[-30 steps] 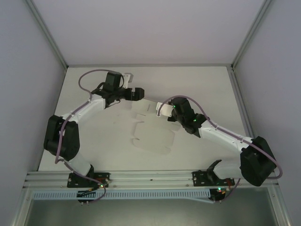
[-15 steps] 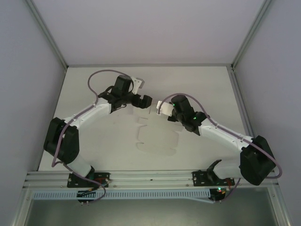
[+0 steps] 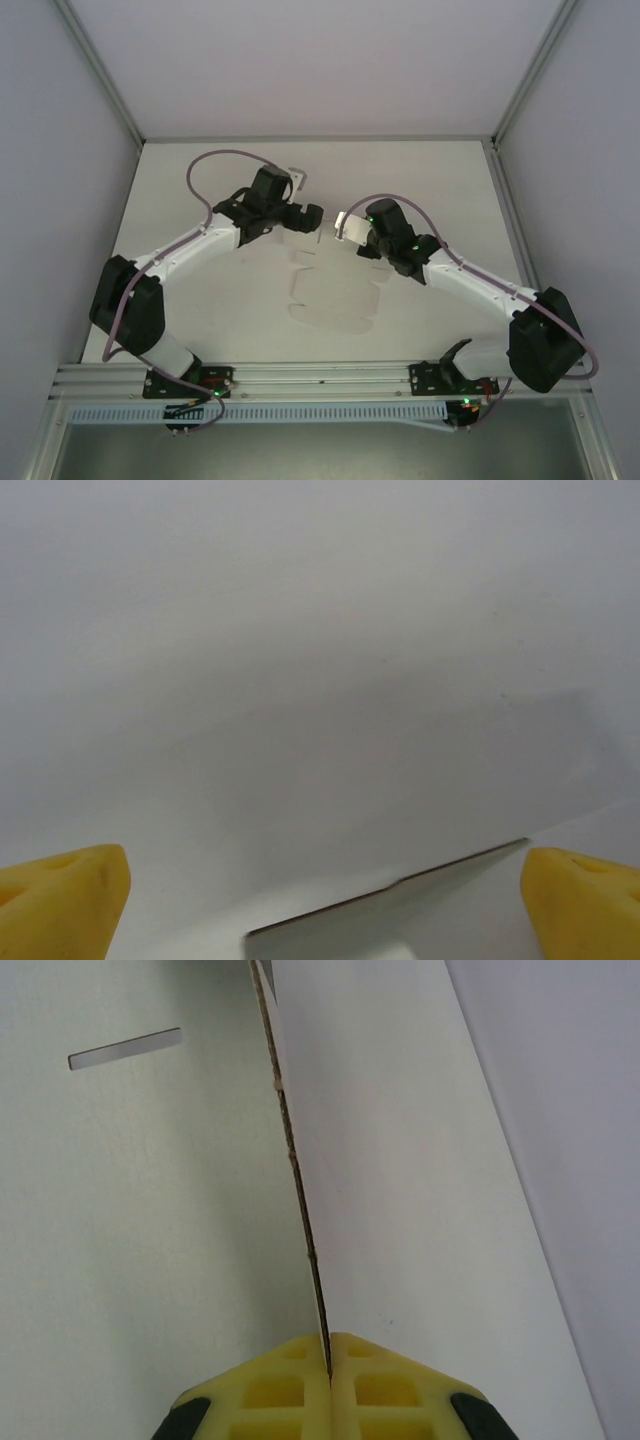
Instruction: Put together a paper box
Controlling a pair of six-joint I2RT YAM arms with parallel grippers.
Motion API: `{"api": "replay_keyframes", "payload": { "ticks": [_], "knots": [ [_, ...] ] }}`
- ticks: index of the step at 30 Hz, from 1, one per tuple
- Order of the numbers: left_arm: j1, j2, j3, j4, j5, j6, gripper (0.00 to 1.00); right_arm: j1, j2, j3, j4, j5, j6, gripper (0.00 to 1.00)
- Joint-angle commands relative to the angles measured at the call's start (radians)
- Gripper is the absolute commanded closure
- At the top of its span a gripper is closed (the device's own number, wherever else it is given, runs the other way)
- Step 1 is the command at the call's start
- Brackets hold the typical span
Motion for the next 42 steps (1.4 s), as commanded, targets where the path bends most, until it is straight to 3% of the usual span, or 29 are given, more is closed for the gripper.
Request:
{"api": "replay_keyframes", "payload": {
  "ticks": [1, 11, 16, 21, 27, 33, 38, 42],
  "knots": [
    [0.037, 0.014, -0.010, -0.118, -0.062, -0.011, 0.00, -0.016, -0.052, 0.013, 0.063, -0.023, 0.044, 1.00],
    [0.011, 0.019, -0.033, -0.098, 0.025, 0.071, 0.00, -0.022, -0.038, 0.032, 0.044, -0.029, 0.068, 1.00],
    [-0.046, -0.023, -0.026, -0.046, 0.027, -0.023, 0.00, -0.020, -0.027, 0.041, 0.048, -0.036, 0.120, 1.00],
    [-0.133, -0.042, 0.008, -0.038, -0.181, -0.106, 0.00, -0.006, -0.028, 0.043, 0.054, -0.035, 0.165, 1.00],
    [-0.224, 0.051, 0.104, -0.071, -0.426, -0.180, 0.00, 0.023, -0.030, 0.037, 0.082, -0.054, 0.219, 1.00],
    [-0.262, 0.124, 0.187, -0.149, -0.574, -0.297, 0.00, 0.041, -0.055, 0.017, 0.084, -0.068, 0.241, 1.00],
    [-0.248, 0.108, 0.160, -0.183, -0.607, -0.307, 0.00, 0.039, -0.096, -0.017, 0.091, -0.039, 0.237, 1.00],
    [-0.194, 0.010, 0.043, -0.129, -0.500, -0.243, 0.00, 0.023, -0.121, -0.035, 0.068, -0.030, 0.231, 1.00]
  ]
}}
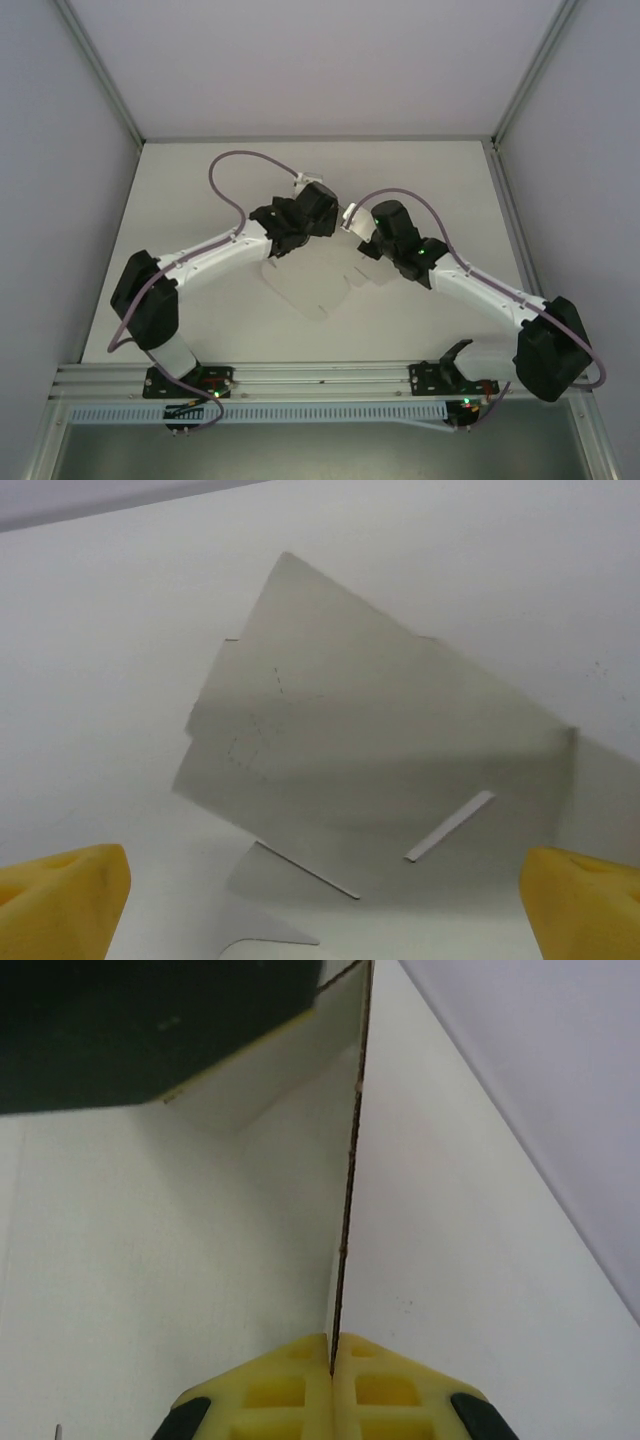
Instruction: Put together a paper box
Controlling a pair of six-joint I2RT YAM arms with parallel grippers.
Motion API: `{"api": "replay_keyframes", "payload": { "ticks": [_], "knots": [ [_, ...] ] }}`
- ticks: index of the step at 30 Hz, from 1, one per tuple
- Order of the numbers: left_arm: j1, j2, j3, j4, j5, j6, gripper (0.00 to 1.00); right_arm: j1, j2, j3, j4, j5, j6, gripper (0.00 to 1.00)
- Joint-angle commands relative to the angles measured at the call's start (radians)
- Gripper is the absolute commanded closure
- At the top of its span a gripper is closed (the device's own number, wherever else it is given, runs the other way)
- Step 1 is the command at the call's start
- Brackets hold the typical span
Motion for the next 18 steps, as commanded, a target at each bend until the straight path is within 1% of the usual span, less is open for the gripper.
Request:
{"api": "replay_keyframes", "payload": {
  "ticks": [1, 2, 4, 5, 7, 8, 10, 11, 13, 14, 15, 17, 18],
  "knots": [
    [0.064, -0.102, -0.119, 0.041, 0.042, 0.027, 0.00, 0.004, -0.062, -0.007, 0.051, -0.054, 0.005, 1.00],
    [0.086, -0.151, -0.169, 0.081, 0.100, 0.061, 0.00, -0.003, -0.068, -0.013, 0.039, -0.067, -0.004, 1.00],
    [0.141, -0.239, -0.255, 0.145, 0.214, 0.078, 0.00, -0.015, -0.081, -0.025, 0.033, -0.087, -0.016, 1.00],
    [0.190, -0.283, -0.302, 0.180, 0.324, 0.103, 0.00, -0.022, -0.091, -0.032, 0.032, -0.106, -0.024, 1.00],
    [0.298, -0.346, -0.378, 0.238, 0.495, 0.097, 0.00, -0.036, -0.101, -0.038, 0.036, -0.130, -0.025, 1.00],
    [0.360, -0.372, -0.420, 0.276, 0.632, 0.120, 0.00, -0.049, -0.103, -0.038, 0.037, -0.150, -0.019, 1.00],
    [0.439, -0.409, -0.495, 0.358, 0.791, 0.137, 0.00, -0.069, -0.104, -0.034, 0.029, -0.201, -0.017, 1.00],
    [0.471, -0.425, -0.537, 0.415, 0.894, 0.174, 0.00, -0.076, -0.104, -0.033, 0.022, -0.226, -0.017, 1.00],
    [0.508, -0.428, -0.572, 0.466, 0.966, 0.175, 0.00, -0.082, -0.104, -0.028, 0.010, -0.257, -0.020, 1.00],
    [0.522, -0.419, -0.575, 0.488, 1.037, 0.189, 0.00, -0.086, -0.102, -0.024, 0.001, -0.267, -0.020, 1.00],
    [0.528, -0.403, -0.574, 0.505, 1.069, 0.190, 0.00, -0.086, -0.101, -0.018, -0.008, -0.274, -0.020, 1.00],
    [0.528, -0.366, -0.560, 0.531, 1.131, 0.200, 0.04, -0.089, -0.099, -0.012, -0.013, -0.286, -0.019, 1.00],
    [0.527, -0.345, -0.552, 0.542, 1.149, 0.202, 0.09, -0.091, -0.099, -0.010, -0.015, -0.291, -0.018, 1.00]
  ]
}}
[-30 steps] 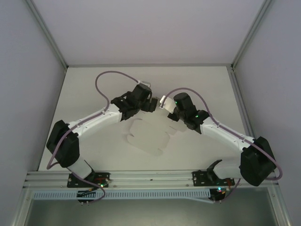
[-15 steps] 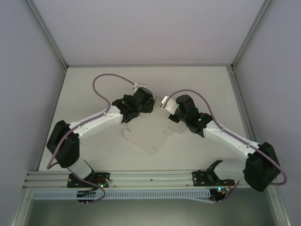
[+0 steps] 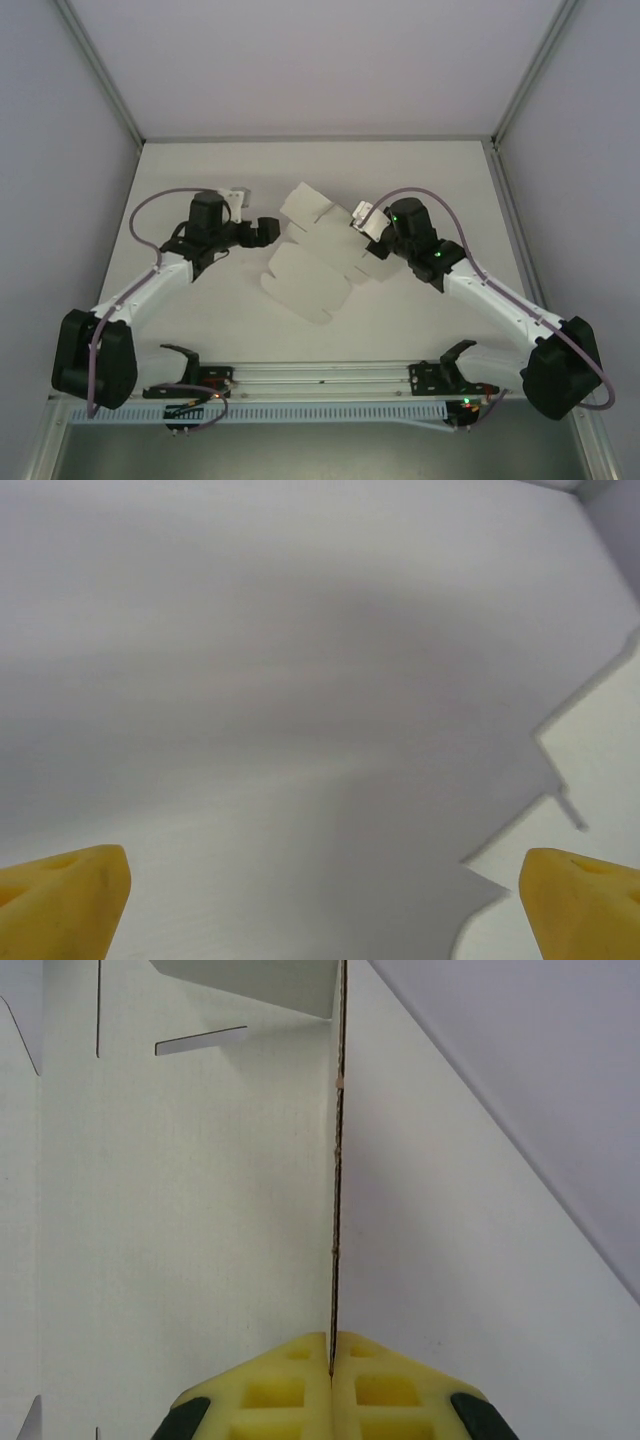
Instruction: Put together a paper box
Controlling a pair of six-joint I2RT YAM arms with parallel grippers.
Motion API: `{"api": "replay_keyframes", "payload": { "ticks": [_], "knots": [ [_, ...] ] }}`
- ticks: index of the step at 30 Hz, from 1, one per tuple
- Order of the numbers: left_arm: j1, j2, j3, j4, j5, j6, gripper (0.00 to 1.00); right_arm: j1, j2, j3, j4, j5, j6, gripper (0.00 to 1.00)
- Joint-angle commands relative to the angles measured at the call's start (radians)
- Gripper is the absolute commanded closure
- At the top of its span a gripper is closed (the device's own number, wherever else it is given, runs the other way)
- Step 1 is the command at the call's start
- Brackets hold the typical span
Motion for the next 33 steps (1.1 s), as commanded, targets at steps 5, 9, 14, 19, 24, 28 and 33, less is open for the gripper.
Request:
{"api": "replay_keyframes", "payload": {
  "ticks": [5, 9, 14, 19, 24, 28, 33],
  "knots": [
    [0.006, 0.117, 0.028, 0.184, 0.287, 0.078, 0.29, -0.023, -0.010, 0.021, -0.016, -0.079, 0.017, 1.00],
    [0.006, 0.124, 0.003, 0.247, 0.342, 0.093, 0.39, -0.040, -0.006, 0.026, -0.017, -0.086, 0.037, 1.00],
    [0.006, 0.134, -0.015, 0.279, 0.357, 0.100, 0.52, -0.052, -0.007, 0.030, -0.013, -0.116, 0.049, 1.00],
    [0.006, 0.156, -0.018, 0.275, 0.402, 0.131, 0.52, -0.067, -0.002, 0.041, -0.018, -0.143, 0.062, 1.00],
    [0.006, 0.144, -0.024, 0.271, 0.402, 0.142, 0.57, -0.086, -0.001, 0.046, -0.020, -0.153, 0.072, 1.00],
    [0.006, 0.133, -0.025, 0.269, 0.401, 0.138, 0.88, -0.093, 0.008, 0.052, -0.023, -0.154, 0.085, 1.00],
    [-0.010, 0.123, -0.008, 0.230, 0.318, 0.131, 1.00, -0.093, 0.029, 0.071, -0.039, -0.144, 0.114, 1.00]
  ]
}}
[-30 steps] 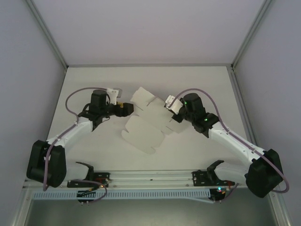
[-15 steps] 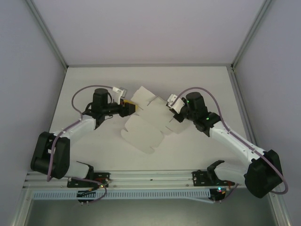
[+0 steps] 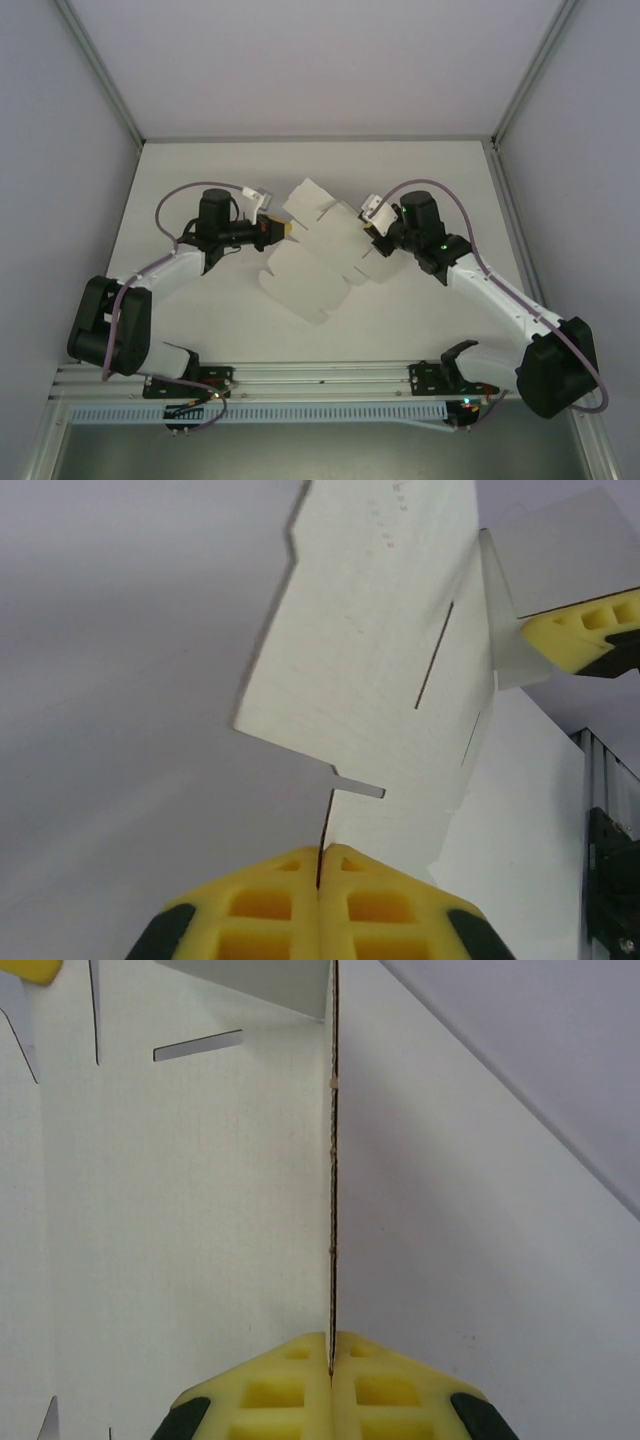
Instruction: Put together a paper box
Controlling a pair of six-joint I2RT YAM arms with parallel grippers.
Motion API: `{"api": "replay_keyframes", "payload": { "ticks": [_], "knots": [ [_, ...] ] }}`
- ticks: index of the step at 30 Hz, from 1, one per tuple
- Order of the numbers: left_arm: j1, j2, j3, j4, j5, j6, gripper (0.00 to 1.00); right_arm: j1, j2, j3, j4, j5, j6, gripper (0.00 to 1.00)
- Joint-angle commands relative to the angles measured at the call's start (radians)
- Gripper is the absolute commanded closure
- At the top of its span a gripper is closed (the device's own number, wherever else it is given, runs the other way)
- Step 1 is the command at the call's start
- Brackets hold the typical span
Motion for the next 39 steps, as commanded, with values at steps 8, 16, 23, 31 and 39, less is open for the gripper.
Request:
{"api": "replay_keyframes", "payload": {
  "ticks": [8, 16, 23, 31, 39],
  "knots": [
    [-0.310, -0.102, 0.088, -0.216, -0.637, 0.173, 1.00, 0.005, 0.021, 0.049, -0.019, -0.032, 0.043, 1.00],
    [-0.454, -0.066, 0.131, -0.161, -0.724, 0.125, 1.00, 0.067, 0.045, 0.038, -0.015, -0.008, 0.010, 1.00],
    [-0.524, 0.041, 0.168, -0.142, -0.840, 0.100, 1.00, 0.147, 0.089, 0.051, -0.003, 0.065, -0.020, 1.00],
    [-0.564, 0.114, 0.184, -0.058, -0.868, 0.042, 1.00, 0.222, 0.144, 0.054, 0.005, 0.139, -0.056, 1.00],
    [-0.567, 0.195, 0.210, 0.013, -0.882, -0.057, 1.00, 0.263, 0.167, 0.060, -0.002, 0.166, -0.071, 1.00]
  ]
}}
